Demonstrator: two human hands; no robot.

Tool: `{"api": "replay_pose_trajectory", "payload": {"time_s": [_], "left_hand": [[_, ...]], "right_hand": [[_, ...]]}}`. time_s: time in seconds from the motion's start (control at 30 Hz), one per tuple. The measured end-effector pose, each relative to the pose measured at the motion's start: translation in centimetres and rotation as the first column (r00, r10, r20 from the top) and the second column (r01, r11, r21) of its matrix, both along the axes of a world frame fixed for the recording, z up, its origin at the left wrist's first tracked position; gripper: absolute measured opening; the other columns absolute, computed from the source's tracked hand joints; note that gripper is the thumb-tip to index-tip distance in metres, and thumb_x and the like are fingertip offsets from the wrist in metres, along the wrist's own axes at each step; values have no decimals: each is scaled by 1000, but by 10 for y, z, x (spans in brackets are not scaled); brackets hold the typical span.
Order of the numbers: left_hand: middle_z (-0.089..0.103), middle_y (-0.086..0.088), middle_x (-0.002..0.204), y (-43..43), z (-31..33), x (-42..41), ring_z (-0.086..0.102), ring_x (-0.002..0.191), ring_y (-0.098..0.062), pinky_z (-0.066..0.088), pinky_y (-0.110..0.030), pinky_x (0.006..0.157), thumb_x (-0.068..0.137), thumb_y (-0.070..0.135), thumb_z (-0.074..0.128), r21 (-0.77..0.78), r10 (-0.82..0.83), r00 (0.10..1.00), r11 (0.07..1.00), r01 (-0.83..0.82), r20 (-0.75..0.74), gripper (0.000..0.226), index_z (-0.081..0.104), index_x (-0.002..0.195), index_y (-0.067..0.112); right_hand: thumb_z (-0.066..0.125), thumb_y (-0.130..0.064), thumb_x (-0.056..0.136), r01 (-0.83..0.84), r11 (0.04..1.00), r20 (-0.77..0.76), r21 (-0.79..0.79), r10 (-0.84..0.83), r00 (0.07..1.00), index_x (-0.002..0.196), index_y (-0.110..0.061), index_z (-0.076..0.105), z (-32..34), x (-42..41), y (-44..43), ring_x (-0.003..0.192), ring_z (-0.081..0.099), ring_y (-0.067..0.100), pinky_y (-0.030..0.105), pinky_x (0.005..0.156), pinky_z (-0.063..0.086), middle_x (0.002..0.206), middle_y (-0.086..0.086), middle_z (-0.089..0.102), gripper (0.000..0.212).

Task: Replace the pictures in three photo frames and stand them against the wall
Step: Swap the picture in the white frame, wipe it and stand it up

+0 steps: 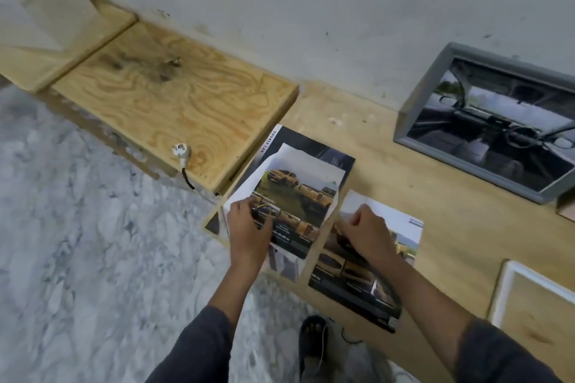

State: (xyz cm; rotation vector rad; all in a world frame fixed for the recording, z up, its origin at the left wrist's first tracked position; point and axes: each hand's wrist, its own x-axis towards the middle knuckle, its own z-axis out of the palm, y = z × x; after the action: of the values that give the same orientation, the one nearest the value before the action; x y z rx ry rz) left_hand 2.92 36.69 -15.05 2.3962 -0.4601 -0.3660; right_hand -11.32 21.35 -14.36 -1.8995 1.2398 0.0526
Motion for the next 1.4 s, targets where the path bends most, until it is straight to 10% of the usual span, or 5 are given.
{"api": "replay_pose_trajectory", "payload": {"time_s": [0.4,0.67,0.97,1.23,1.4], "left_hand": [[-5,-6,158,-34,-44,-124,-17,142,-19,-16,-33,112,75,59,10,169,-678,734,719,675,-47,83,10,148,20],[51,-5,125,-71,12,-136,47,120,-22,39,-19,95,97,29,43,-242,-495,778,868,433,-387,24,51,118,21],[57,-19,127,-150,129,-175,54,116,-36,38,-53,105,82,63,44,-734,-723,134,654,-180,-677,72,51,130,11],[70,-9,101,-151,46,-286,68,81,-19,58,-33,72,90,17,58,-491,-598,552,799,348,-581,20,64,108,13],[60,-11,123,-157,-2,-337,59,99,-19,50,-32,82,87,15,63,-306,-553,728,832,462,-405,41,51,125,8]], "right_hand": [[73,-23,69,474,863,-70,173,-469,880,97,-7,48,-13,-91,-18,83,60,27,28,55,44,91,12,62,41],[53,-6,87,161,963,244,217,-213,946,82,-27,60,40,-94,-4,77,59,14,16,61,44,81,-9,62,22],[41,2,84,-123,789,192,-603,293,937,135,-11,47,134,-186,-22,134,37,15,17,113,20,142,4,44,53],[92,-19,42,-379,764,-294,-521,256,921,116,-21,65,59,-328,-1,107,65,24,37,74,58,119,1,67,79],[36,-31,100,-477,861,-246,-177,430,868,148,-24,15,10,-373,-14,146,5,20,41,117,20,159,-1,7,53]]}}
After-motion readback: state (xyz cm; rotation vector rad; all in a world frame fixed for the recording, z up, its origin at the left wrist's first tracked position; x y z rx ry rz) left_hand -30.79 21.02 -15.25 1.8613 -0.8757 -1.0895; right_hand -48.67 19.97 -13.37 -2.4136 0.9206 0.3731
